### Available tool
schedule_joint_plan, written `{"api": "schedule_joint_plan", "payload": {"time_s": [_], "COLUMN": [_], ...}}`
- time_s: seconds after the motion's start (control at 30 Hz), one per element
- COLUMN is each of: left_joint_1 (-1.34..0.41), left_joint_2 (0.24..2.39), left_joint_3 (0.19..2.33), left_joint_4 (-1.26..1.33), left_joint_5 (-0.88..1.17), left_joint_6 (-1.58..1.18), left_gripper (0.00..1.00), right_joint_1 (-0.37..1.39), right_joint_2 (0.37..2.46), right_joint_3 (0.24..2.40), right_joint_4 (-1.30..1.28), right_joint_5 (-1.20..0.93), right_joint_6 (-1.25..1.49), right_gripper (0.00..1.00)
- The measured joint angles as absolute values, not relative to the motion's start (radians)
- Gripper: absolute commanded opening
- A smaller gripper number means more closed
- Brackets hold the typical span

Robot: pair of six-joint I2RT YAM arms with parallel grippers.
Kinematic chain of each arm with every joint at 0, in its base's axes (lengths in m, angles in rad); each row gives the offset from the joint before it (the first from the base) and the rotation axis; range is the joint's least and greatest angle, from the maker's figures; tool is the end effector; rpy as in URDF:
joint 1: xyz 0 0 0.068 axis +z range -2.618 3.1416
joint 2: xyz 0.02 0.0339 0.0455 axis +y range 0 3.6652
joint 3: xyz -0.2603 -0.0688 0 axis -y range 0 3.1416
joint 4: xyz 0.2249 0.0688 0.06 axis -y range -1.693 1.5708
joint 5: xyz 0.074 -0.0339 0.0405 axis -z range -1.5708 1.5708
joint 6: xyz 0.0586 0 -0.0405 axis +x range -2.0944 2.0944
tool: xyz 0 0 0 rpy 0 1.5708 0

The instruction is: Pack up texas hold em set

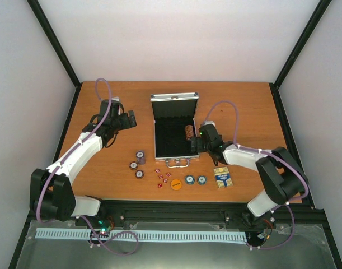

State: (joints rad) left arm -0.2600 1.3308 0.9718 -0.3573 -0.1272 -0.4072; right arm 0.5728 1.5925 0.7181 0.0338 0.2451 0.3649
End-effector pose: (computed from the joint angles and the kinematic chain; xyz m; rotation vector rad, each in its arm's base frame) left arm 0.2816 -0.0672 0.2567 -0.2343 2.2764 -0.2034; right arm 0.2625 0.1524 0.1422 -0.1356 2.3799 0.1496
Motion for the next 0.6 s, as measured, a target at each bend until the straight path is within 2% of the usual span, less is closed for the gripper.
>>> {"api": "schedule_joint_plan", "payload": {"time_s": [0.27,0.6], "left_joint_1": [-0.260,-0.260], "left_joint_2": [1.331,1.331], "left_joint_3": [0.972,0.972], "left_joint_4": [-0.360,-0.360], "left_joint_5": [-0.127,-0.125], "left_joint_6": [-0.407,-0.408], "left_gripper": [1.00,1.00], "right_joint_1": [0.612,0.855], "right_joint_2": [1.386,1.272], "right_joint_3": [0.750,0.748], "right_joint_4": [-0.183,-0.542], "right_joint_5": [0.219,0.182], "right_joint_6": [0.360,0.420], "right_gripper": [1.00,0.83]}}
